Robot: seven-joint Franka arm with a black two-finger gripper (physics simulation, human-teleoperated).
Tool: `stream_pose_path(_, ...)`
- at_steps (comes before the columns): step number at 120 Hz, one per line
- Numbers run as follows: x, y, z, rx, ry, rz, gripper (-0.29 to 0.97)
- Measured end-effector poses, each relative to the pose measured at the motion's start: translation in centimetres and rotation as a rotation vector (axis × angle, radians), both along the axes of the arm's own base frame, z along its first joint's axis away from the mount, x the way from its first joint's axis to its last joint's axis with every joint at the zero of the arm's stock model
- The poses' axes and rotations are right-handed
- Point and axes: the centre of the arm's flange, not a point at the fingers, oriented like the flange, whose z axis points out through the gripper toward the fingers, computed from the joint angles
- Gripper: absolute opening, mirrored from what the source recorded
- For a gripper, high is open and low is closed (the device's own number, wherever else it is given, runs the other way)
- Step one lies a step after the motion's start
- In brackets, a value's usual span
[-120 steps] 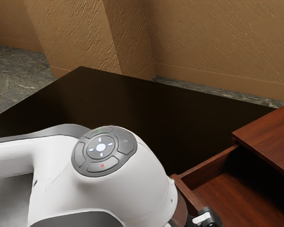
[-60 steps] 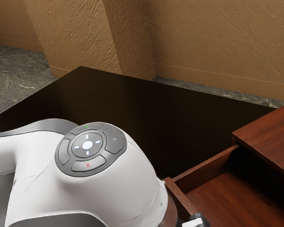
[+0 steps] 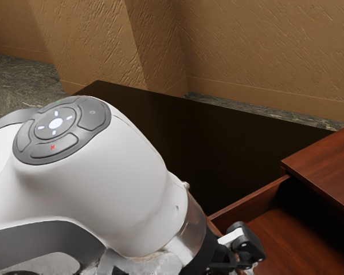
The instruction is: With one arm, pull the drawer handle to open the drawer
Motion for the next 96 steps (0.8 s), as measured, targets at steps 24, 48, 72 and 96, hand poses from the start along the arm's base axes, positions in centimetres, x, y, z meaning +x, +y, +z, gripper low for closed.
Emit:
stream_pose_path(24,2.5,1.3,4.5,-0.057,-0.011,0.131,0.68)
stream_pose_path(48,6.0,3.4,7.6,-0.101,0.016,0.389,0.68)
stream_pose_path(72,12.3,16.8,8.8,-0.117,0.079,0.913,0.68)
stream_pose_path(96,16.1,30.9,6.8,-0.115,0.172,1.354,0.68)
